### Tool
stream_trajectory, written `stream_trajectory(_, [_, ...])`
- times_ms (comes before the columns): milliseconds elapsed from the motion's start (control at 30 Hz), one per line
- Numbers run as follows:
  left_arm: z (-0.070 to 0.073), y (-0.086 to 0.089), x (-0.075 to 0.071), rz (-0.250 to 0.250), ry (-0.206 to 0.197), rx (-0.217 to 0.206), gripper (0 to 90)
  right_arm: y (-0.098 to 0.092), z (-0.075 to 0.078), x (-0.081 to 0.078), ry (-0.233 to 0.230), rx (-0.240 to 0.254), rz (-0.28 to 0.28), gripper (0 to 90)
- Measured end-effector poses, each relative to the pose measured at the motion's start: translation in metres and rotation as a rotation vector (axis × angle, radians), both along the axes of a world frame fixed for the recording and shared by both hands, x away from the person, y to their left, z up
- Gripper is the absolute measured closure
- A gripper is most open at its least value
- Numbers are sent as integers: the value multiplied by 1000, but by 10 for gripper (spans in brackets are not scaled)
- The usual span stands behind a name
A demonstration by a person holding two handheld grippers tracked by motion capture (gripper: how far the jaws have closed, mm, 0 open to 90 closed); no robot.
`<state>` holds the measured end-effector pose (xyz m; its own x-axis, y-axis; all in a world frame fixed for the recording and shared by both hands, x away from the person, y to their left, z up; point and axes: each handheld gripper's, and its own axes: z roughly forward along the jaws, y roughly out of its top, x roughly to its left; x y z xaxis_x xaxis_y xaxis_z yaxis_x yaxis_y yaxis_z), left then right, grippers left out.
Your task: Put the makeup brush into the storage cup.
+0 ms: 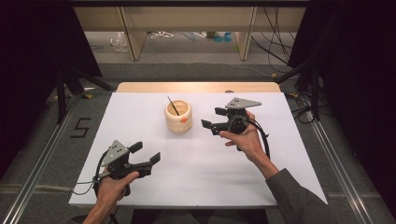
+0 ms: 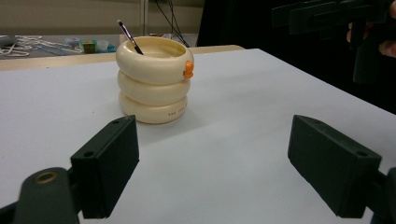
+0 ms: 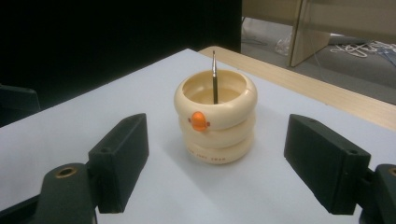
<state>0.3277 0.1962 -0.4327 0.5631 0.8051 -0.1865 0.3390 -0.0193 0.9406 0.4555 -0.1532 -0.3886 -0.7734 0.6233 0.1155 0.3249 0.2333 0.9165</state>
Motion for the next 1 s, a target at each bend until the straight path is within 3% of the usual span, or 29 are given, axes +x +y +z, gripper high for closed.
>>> stream_trajectory(433, [0, 0, 0, 1, -1, 0, 158, -15, 2, -17, -13, 24, -17, 232])
stream_trajectory(467, [0, 0, 0, 0, -1, 0, 158, -16, 2, -19, -8, 42, -7, 232])
stream_trajectory(900, [0, 0, 0, -1, 0, 0, 158, -19, -4, -31, -2, 44, -1, 224])
stream_trajectory(933, [0, 0, 0, -1, -1, 0, 158, -21, -5, -33, -6, 26, -13, 222])
stream_trajectory(1000, [0, 0, 0, -2, -2, -1, 157, -22, -8, -35, 4, 41, -5, 220])
